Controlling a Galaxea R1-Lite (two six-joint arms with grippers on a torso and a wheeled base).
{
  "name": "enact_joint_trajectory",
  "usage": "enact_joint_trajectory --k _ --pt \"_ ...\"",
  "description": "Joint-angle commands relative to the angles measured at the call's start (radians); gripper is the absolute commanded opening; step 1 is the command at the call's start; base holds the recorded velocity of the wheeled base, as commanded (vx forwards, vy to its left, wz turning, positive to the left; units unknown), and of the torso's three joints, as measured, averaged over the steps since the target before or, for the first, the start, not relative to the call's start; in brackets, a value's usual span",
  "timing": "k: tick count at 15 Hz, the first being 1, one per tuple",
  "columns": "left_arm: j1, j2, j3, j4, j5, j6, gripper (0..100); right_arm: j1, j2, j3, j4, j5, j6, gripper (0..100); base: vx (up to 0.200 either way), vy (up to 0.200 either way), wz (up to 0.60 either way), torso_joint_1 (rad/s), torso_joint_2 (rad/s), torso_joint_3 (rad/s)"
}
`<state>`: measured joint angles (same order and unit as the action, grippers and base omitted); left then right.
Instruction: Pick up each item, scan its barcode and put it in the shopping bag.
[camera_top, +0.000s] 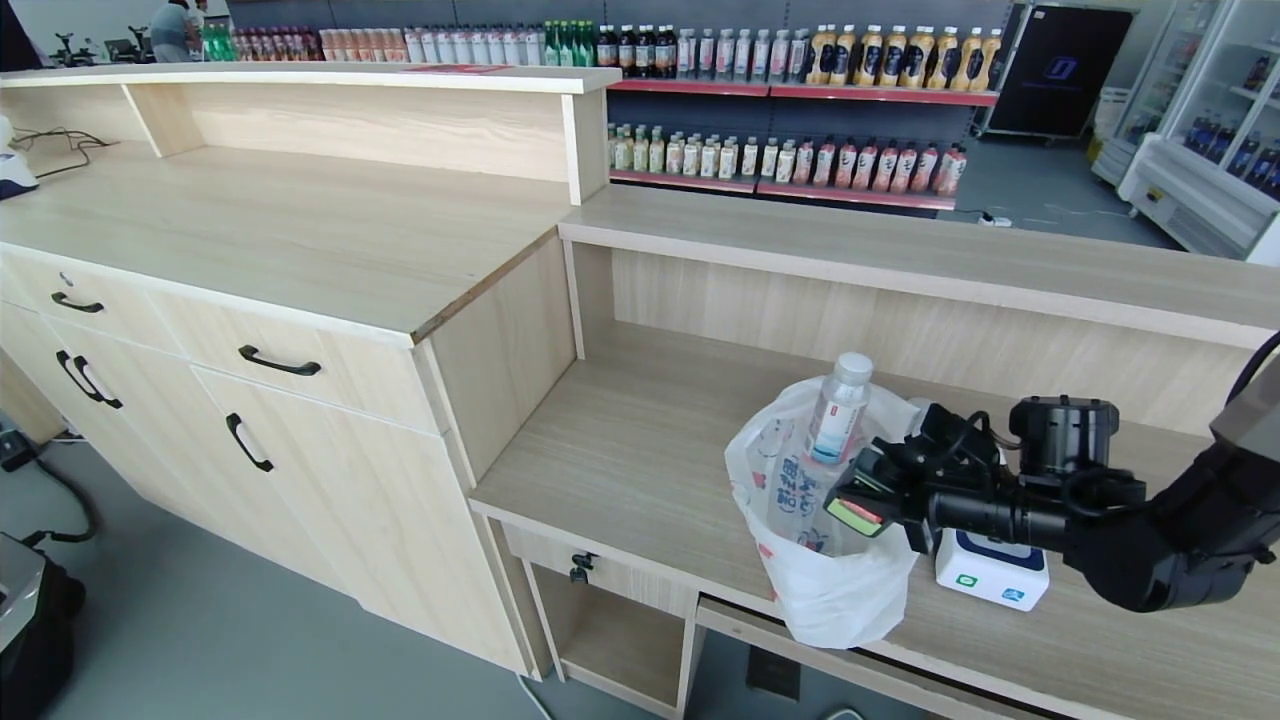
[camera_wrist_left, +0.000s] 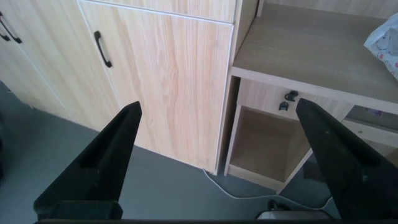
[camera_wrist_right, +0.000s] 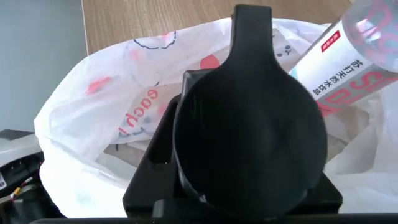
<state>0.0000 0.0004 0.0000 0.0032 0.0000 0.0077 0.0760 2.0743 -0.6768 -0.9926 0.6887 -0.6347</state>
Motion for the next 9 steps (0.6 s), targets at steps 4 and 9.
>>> enact_joint_trajectory --k 4,9 --pt "0.0 0.0 0.0 0.0 0.0 0.0 100 -0.021 0.06 -0.035 0.0 0.002 0.05 0 0.0 0.0 0.0 0.0 0.0 0.0" --pt "0.0 0.0 0.0 0.0 0.0 0.0 100 -0.027 0.115 -0.063 0.0 0.002 0.05 0 0.0 0.0 0.0 0.0 0.0 0.0"
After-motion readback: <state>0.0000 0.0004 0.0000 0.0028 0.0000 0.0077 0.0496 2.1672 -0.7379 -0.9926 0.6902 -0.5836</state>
